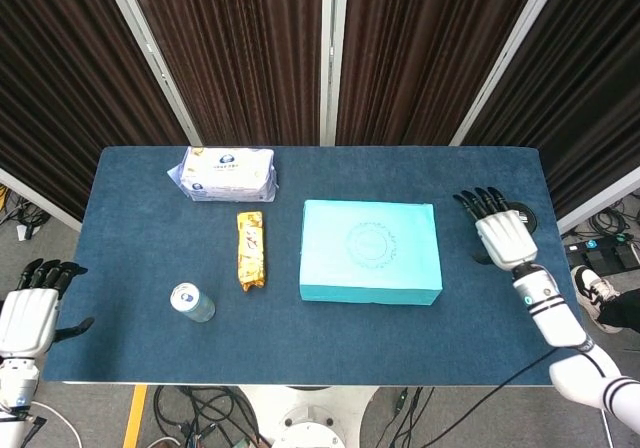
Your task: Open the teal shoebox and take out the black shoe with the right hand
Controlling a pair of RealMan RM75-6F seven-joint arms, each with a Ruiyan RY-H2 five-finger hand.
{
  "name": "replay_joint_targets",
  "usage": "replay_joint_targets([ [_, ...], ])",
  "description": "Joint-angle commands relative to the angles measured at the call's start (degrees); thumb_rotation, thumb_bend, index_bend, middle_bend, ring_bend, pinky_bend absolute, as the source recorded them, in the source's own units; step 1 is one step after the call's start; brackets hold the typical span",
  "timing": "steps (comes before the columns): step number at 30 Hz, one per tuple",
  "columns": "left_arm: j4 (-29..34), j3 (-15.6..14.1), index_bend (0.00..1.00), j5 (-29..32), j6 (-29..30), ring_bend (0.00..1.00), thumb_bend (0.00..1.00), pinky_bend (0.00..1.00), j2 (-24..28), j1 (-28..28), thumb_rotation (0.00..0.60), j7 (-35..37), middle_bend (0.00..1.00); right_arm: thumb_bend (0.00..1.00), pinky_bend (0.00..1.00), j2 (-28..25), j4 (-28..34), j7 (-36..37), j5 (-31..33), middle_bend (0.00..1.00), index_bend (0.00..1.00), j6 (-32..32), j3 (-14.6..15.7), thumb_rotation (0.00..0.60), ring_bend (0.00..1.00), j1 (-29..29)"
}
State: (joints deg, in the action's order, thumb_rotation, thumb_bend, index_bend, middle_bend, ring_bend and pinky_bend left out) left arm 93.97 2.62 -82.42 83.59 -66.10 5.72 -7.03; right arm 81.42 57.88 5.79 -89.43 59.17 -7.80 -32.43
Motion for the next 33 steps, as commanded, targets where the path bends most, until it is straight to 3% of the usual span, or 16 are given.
replay_joint_targets([
  [1, -0.09, -0.09, 0.26, -0.23, 0.21, 0.14, 0.0, 0.11, 0.1, -0.16, 0.6, 0.48, 0.22, 0.0, 0.0, 4.18, -4.35, 2.2, -3.24, 0.01, 0.0, -0.38, 1.86, 0.6, 0.0, -3.14],
  [7, -0.1, -0.14, 0.26, -0.3, 0.09, 0.14, 0.0, 0.11, 0.17, -0.19, 0.6, 0.81, 0.22, 0.0, 0.0, 6.17, -4.85, 5.03, -7.59, 0.0, 0.0, 5.29, 4.37, 0.6, 0.0, -3.98],
  [12, -0.4, -0.27, 0.26, -0.47, 0.18, 0.14, 0.0, 0.11, 0.02, -0.34, 0.6, 1.26, 0.22, 0.0, 0.0, 5.55, -1.11, 6.31, -10.37, 0.0, 0.0, 9.3, 6.27, 0.6, 0.0, -4.01],
  [20, -0.98, -0.74, 0.26, -0.63, 0.23, 0.14, 0.0, 0.11, 0.02, -0.82, 0.6, 2.37, 0.22, 0.0, 0.0, 3.68, 4.0, 2.24, -11.9, 0.01, 0.0, 10.77, 8.56, 0.6, 0.0, -3.44],
  [27, -1.38, -1.15, 0.26, -0.73, -0.17, 0.14, 0.0, 0.11, -0.28, -1.03, 0.6, 3.25, 0.22, 0.0, 0.0, 3.82, 1.04, -1.73, -10.66, 0.05, 0.0, 9.66, 9.15, 0.6, 0.0, -2.81],
  [33, -1.55, -1.29, 0.26, -0.76, 0.11, 0.14, 0.0, 0.11, -0.07, -1.42, 0.6, 3.92, 0.22, 0.0, 0.0, 8.59, -5.18, -0.56, -11.37, 0.06, 0.0, 11.89, 8.64, 0.6, 0.0, -3.63],
])
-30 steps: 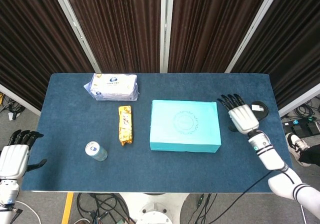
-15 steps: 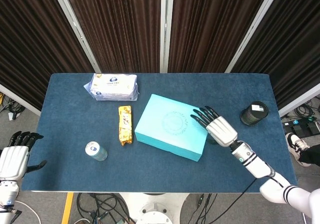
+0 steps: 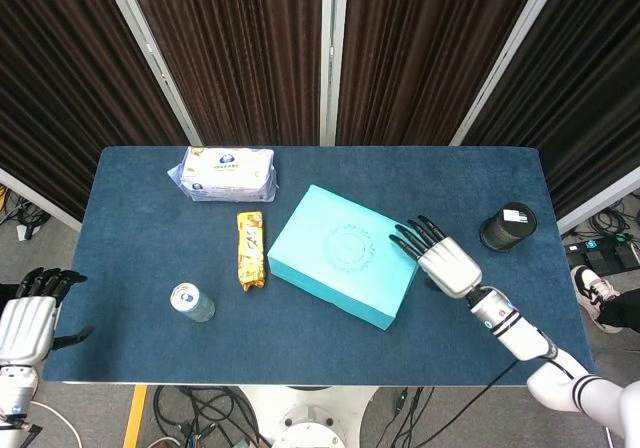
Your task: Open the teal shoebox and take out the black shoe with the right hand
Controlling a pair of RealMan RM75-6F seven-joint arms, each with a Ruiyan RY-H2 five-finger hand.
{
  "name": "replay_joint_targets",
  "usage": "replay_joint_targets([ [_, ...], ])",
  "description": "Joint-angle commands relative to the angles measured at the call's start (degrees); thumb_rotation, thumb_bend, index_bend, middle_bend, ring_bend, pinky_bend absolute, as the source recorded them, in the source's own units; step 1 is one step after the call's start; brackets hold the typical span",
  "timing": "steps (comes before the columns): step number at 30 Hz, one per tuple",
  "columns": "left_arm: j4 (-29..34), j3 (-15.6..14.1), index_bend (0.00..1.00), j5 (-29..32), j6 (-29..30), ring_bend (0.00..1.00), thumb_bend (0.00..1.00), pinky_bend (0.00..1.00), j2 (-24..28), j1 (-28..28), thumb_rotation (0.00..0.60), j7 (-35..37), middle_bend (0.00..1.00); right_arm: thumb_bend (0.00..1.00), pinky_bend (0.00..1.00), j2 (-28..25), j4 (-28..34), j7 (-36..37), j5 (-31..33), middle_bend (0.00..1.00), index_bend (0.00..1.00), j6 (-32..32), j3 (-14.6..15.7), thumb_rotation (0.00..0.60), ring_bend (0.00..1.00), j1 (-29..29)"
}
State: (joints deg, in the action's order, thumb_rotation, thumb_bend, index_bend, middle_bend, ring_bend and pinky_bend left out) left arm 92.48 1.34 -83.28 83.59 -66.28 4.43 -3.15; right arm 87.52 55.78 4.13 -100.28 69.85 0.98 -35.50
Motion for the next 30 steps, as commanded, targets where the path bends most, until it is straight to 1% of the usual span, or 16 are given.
replay_joint_targets([
  [1, -0.1, -0.01, 0.26, 0.24, 0.13, 0.14, 0.0, 0.11, 0.16, -0.22, 0.6, 0.05, 0.22, 0.0, 0.0, 3.22, -4.16, 1.34, -0.81, 0.06, 0.0, 1.47, -0.04, 0.6, 0.0, -0.77],
  [7, 0.31, -0.16, 0.26, 0.95, -0.4, 0.14, 0.0, 0.11, 0.36, -0.51, 0.6, 0.51, 0.22, 0.01, 0.0, 7.97, -11.06, 2.21, -1.95, 0.08, 0.05, 4.32, 0.3, 0.6, 0.0, -1.28],
  [10, 0.34, -0.2, 0.26, 1.11, -0.59, 0.14, 0.0, 0.11, 0.44, -0.57, 0.6, 0.58, 0.22, 0.04, 0.0, 10.05, -14.52, 4.5, -2.51, 0.09, 0.11, 6.84, 0.61, 0.6, 0.0, -1.1],
  [12, 0.41, -0.1, 0.26, 1.3, -0.59, 0.14, 0.0, 0.11, 0.57, -0.62, 0.6, 0.6, 0.22, 0.1, 0.0, 11.3, -17.23, 6.0, -3.07, 0.11, 0.17, 8.99, 0.99, 0.6, 0.0, -0.85],
  [14, 0.44, 0.04, 0.26, 1.35, -0.48, 0.14, 0.0, 0.11, 0.66, -0.63, 0.6, 0.54, 0.22, 0.19, 0.0, 12.39, -20.12, 8.4, -3.64, 0.16, 0.24, 11.01, 1.54, 0.6, 0.02, -0.61],
  [16, 0.52, 0.08, 0.26, 1.28, -0.51, 0.14, 0.0, 0.11, 0.74, -0.57, 0.6, 0.41, 0.22, 0.31, 0.0, 13.3, -22.44, 10.72, -3.79, 0.22, 0.33, 12.31, 1.93, 0.6, 0.07, -0.29],
  [19, 0.74, 0.05, 0.26, 1.14, -0.79, 0.14, 0.0, 0.11, 0.83, -0.4, 0.6, 0.11, 0.22, 0.42, 0.0, 14.74, -25.74, 13.39, -3.38, 0.31, 0.43, 13.55, 2.17, 0.6, 0.16, 0.35],
  [22, 1.22, -0.07, 0.26, 1.18, -1.44, 0.14, 0.0, 0.11, 0.99, -0.17, 0.6, -0.1, 0.22, 0.49, 0.01, 15.46, -26.26, 18.3, -1.87, 0.34, 0.47, 13.45, 1.82, 0.6, 0.18, 1.05],
  [24, 1.54, -0.13, 0.26, 1.31, -1.9, 0.14, 0.0, 0.11, 1.22, -0.03, 0.6, -0.23, 0.22, 0.52, 0.01, 15.5, -25.24, 22.69, -0.28, 0.35, 0.47, 12.77, 1.2, 0.6, 0.19, 1.52],
  [28, 1.96, -0.05, 0.26, 1.38, -2.11, 0.14, 0.0, 0.11, 1.52, 0.14, 0.6, -0.56, 0.22, 0.53, 0.01, 14.42, -21.12, 31.5, 3.15, 0.36, 0.47, 10.51, -0.47, 0.6, 0.2, 1.98],
  [30, 2.18, -0.05, 0.26, 1.34, -2.24, 0.14, 0.0, 0.11, 1.65, 0.23, 0.6, -0.67, 0.22, 0.53, 0.01, 13.38, -18.07, 36.0, 5.16, 0.36, 0.47, 9.18, -1.7, 0.6, 0.2, 2.01],
])
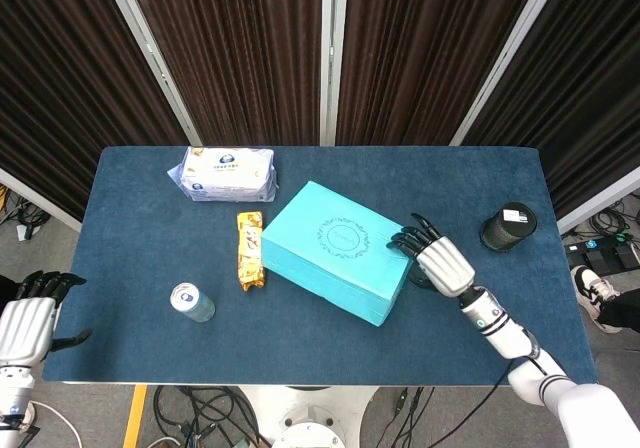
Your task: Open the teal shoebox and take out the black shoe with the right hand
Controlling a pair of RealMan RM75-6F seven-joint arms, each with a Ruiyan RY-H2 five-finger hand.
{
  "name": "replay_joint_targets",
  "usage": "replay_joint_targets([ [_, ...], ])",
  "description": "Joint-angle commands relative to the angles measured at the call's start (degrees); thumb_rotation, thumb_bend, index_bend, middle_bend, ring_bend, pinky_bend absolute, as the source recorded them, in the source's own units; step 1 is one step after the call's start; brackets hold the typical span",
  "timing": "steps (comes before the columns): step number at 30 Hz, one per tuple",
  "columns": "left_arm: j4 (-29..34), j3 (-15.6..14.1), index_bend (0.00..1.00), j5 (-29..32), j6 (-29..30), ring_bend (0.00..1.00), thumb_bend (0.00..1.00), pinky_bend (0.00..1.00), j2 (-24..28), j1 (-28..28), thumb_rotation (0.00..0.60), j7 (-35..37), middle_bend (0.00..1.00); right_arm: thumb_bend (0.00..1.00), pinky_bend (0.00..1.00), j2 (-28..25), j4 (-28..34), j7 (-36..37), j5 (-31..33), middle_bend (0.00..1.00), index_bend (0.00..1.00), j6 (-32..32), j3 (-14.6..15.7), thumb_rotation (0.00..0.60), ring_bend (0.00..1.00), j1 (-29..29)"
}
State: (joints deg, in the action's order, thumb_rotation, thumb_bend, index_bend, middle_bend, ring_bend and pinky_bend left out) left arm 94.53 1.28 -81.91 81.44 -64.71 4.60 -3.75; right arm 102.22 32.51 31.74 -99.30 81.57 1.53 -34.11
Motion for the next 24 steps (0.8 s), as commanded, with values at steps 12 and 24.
replay_joint_targets([
  [12, 1.39, -0.07, 0.26, -0.16, -0.62, 0.14, 0.0, 0.11, 1.04, 0.43, 0.6, -0.63, 0.22, 0.5, 0.01, -8.67, 25.4, 27.94, 19.17, 0.36, 0.48, -16.16, -12.24, 0.6, 0.19, -0.21],
  [24, 2.75, 0.03, 0.26, -0.64, -1.06, 0.14, 0.0, 0.11, 2.3, 1.03, 0.6, -0.85, 0.22, 0.33, 0.0, -11.68, 35.33, 26.25, 39.9, 0.27, 0.26, -31.61, -24.41, 0.6, 0.08, -2.78],
])
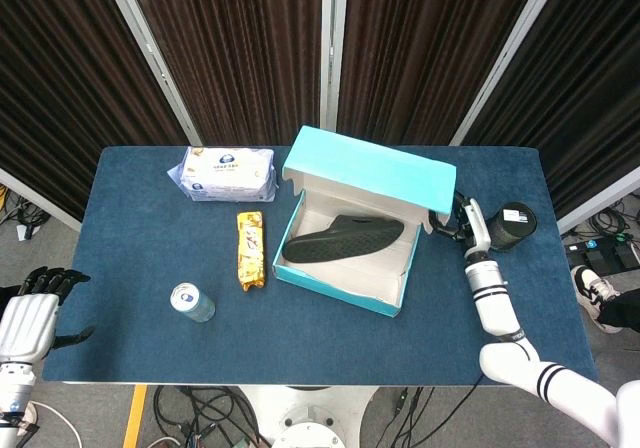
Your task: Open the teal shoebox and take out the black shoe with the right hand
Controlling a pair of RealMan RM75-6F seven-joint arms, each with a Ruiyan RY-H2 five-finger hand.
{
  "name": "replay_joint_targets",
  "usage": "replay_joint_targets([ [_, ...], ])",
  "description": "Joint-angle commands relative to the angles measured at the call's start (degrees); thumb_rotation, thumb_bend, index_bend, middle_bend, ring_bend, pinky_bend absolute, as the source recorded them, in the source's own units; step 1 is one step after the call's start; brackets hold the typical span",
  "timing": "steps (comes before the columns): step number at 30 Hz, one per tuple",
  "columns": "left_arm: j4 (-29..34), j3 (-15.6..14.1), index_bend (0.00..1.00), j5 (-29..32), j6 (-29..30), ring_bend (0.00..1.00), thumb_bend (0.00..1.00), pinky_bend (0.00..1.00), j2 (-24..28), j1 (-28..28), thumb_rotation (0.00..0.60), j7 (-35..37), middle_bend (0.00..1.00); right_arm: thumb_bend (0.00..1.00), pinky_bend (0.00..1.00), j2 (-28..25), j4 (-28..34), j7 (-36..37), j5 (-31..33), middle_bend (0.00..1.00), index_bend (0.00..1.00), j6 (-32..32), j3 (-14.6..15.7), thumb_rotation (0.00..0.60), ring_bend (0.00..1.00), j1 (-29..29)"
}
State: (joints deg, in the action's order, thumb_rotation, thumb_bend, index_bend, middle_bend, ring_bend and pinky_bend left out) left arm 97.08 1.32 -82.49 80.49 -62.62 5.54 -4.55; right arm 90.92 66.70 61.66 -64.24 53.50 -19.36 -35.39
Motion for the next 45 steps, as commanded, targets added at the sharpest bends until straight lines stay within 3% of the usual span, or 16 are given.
replay_joint_targets([
  [1, 0.32, -0.01, 0.26, -0.08, -0.16, 0.14, 0.0, 0.11, 0.37, 0.13, 0.6, -0.07, 0.22, 0.33, 0.0, -0.17, 0.83, -4.74, 5.91, 0.24, 0.22, -4.01, -4.13, 0.6, 0.06, -1.87],
  [3, 0.54, 0.02, 0.26, -0.09, -0.07, 0.14, 0.0, 0.11, 0.63, 0.14, 0.6, -0.12, 0.22, 0.32, 0.0, 0.43, -0.04, -7.07, 7.73, 0.1, 0.05, -4.23, -5.54, 0.6, 0.01, -2.63],
  [4, 0.62, 0.03, 0.26, -0.06, -0.02, 0.14, 0.0, 0.11, 0.7, 0.12, 0.6, -0.14, 0.22, 0.32, 0.0, 0.73, -0.37, -7.79, 8.16, 0.06, 0.02, -3.82, -6.16, 0.6, 0.0, -2.83],
  [6, 0.75, -0.01, 0.26, -0.03, 0.06, 0.14, 0.0, 0.11, 0.81, 0.05, 0.6, -0.08, 0.22, 0.28, 0.0, 1.75, -1.27, -9.65, 9.36, 0.0, 0.0, -1.62, -7.96, 0.6, 0.0, -3.13],
  [11, 0.78, -0.14, 0.26, 0.25, 0.05, 0.14, 0.0, 0.11, 0.97, -0.12, 0.6, 0.03, 0.22, 0.2, 0.0, 5.08, -5.05, -18.72, 8.88, 0.0, 0.0, 8.55, -9.74, 0.6, 0.0, -3.64],
  [15, 0.8, -0.16, 0.26, 0.17, 0.12, 0.14, 0.0, 0.11, 0.96, -0.12, 0.6, 0.07, 0.22, 0.17, 0.0, 4.31, -6.62, -24.64, 2.41, 0.0, 0.0, 14.47, -6.98, 0.6, 0.0, -3.22],
  [18, 0.58, -0.2, 0.26, 0.12, 0.17, 0.14, 0.0, 0.11, 0.85, -0.16, 0.6, 0.19, 0.22, 0.16, 0.0, 0.36, -4.46, -28.66, -5.53, 0.0, 0.0, 16.23, -1.91, 0.6, 0.0, -2.42],
  [23, 0.44, -0.05, 0.26, 0.06, 0.22, 0.14, 0.0, 0.11, 0.6, -0.05, 0.6, 0.56, 0.22, 0.11, 0.0, -9.8, 6.97, -35.95, -12.99, 0.04, 0.0, 9.02, 4.71, 0.6, 0.0, -3.24],
  [28, -0.04, -0.31, 0.26, -0.4, 0.57, 0.14, 0.0, 0.11, 0.09, -0.29, 0.6, 1.41, 0.22, 0.1, 0.0, -11.88, 11.23, -44.88, -14.53, 0.18, 0.1, 1.2, 7.43, 0.6, 0.03, -6.94],
  [35, -1.8, -0.3, 0.26, -0.17, 0.71, 0.14, 0.0, 0.11, -0.52, -0.55, 0.6, 2.62, 0.22, 0.03, 0.0, -8.16, 9.53, -59.23, -8.98, 0.15, 0.14, -8.89, 7.04, 0.6, 0.04, -13.79],
  [45, -3.8, -0.14, 0.26, 0.05, 0.19, 0.14, 0.0, 0.11, -1.34, -0.36, 0.6, 4.37, 0.22, 0.0, 0.0, 0.3, 2.6, -77.64, -1.79, 0.13, 0.14, -14.34, 7.56, 0.6, 0.03, -21.33],
])
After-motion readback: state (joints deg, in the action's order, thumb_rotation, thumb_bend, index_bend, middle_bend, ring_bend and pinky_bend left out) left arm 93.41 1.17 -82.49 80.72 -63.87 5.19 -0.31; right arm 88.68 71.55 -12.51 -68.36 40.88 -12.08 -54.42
